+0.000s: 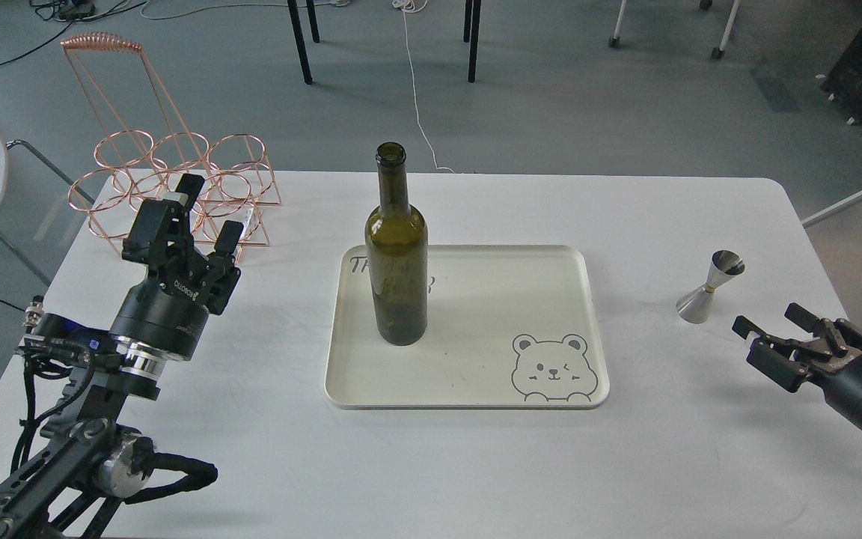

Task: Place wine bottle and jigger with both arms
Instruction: 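Open the right gripper and withdraw it from the jigger, then reach the left gripper to the wine bottle neck and grasp it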

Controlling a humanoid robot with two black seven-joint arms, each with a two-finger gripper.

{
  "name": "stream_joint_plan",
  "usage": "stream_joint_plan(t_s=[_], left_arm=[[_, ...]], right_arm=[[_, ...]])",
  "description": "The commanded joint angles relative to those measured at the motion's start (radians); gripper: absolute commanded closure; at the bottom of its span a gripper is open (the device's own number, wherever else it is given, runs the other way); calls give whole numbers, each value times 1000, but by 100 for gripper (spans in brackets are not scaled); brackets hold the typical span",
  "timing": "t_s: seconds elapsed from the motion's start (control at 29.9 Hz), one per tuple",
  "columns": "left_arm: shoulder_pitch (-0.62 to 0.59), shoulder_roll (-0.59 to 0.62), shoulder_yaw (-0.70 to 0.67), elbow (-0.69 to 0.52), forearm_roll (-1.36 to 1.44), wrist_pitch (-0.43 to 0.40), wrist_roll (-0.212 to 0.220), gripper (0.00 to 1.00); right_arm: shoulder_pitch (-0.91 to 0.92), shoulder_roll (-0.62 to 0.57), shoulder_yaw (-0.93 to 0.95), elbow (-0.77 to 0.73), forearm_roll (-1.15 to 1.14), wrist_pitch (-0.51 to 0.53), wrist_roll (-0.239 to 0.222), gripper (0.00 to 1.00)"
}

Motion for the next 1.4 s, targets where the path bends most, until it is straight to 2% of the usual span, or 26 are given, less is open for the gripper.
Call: stream_joint_plan(t_s=[0.0, 0.1, 0.2, 0.33, 0.4, 0.5, 0.67, 0.87, 1.0, 1.14, 1.37], left_arm=[[0, 2, 1, -4, 0, 0, -1, 2], [-3, 4, 3, -10, 0, 0, -1, 2], [-4, 4, 1, -16, 2, 0, -1, 2], [-7, 24, 4, -37, 6, 0, -2, 2], [-7, 44, 6, -56, 9, 0, -20, 2], [-21, 90, 12, -73, 44, 0, -20, 2], [-32, 174, 12, -82, 276, 0, -20, 2], [-50, 308, 16, -155, 541, -5, -20, 2], [-141, 363, 64, -188, 802, -28, -20, 2], [-302, 429, 166, -194, 1035, -55, -20, 2], [-535, 423, 323, -107, 1098, -101, -20, 2]], right_arm=[[-7, -96, -5, 227, 219, 0, 0, 3], [28, -113, 13, 374, 524, 0, 0, 3], [135, -95, 12, 405, 749, 0, 0, 3], [208, -8, 13, 407, 1025, 154, 0, 3], [226, 48, 16, 407, 1113, 229, 0, 3], [232, 94, 13, 402, 1202, 314, 0, 2], [232, 149, -11, 356, 1323, 442, 0, 1], [214, 137, -16, 298, 1360, 607, 0, 1], [209, 137, -10, 296, 1358, 608, 0, 1], [209, 140, -7, 284, 1357, 608, 0, 1], [208, 140, -1, 278, 1355, 602, 0, 1]])
